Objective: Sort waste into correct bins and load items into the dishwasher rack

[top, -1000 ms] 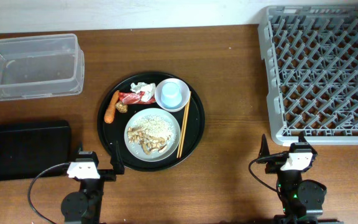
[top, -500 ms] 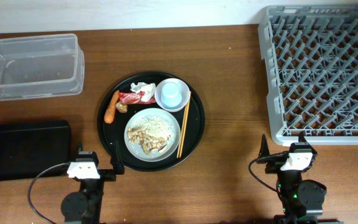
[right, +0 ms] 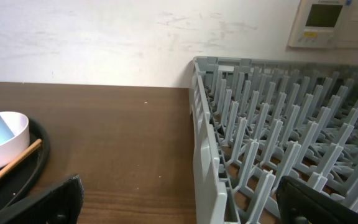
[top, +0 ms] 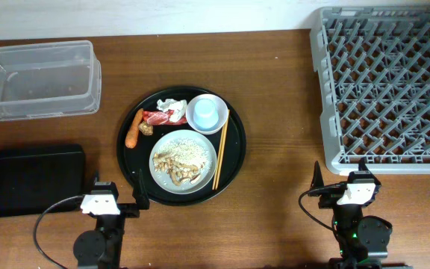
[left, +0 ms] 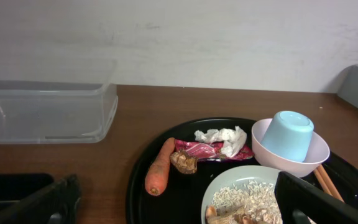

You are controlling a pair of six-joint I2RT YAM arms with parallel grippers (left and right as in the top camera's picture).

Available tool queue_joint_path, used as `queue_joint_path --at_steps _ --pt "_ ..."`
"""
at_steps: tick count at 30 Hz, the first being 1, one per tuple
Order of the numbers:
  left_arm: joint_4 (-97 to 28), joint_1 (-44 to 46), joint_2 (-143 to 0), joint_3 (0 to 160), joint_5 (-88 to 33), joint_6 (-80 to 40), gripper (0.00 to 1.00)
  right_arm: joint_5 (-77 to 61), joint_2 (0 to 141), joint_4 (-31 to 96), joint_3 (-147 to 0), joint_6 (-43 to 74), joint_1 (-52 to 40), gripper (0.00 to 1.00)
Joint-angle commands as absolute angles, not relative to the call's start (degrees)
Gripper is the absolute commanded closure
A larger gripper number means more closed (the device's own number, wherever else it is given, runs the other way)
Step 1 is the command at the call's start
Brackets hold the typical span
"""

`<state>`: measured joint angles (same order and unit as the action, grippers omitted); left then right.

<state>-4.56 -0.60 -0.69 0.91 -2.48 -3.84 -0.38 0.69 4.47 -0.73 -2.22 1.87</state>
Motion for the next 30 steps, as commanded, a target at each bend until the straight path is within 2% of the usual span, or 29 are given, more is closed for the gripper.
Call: queue_joint_path --at_steps 1,23,30 --pt "-4.64 -0.54 -0.38 0.49 -1.67 -2.94 0.01 0.08 0.19 4.69 -0.32 -2.57 1.52 0.02" --pt "-4.14 -0.54 -0.38 0.51 -3.05 -3.03 0.01 0.08 0.19 4.69 -0.32 -2.57 1.52 0.02" --pt "8.75 -0.54 -0.38 1.43 -29.47 -7.88 0.01 0.08 0.19 4.69 -0.32 -2.57 1.52 0.02"
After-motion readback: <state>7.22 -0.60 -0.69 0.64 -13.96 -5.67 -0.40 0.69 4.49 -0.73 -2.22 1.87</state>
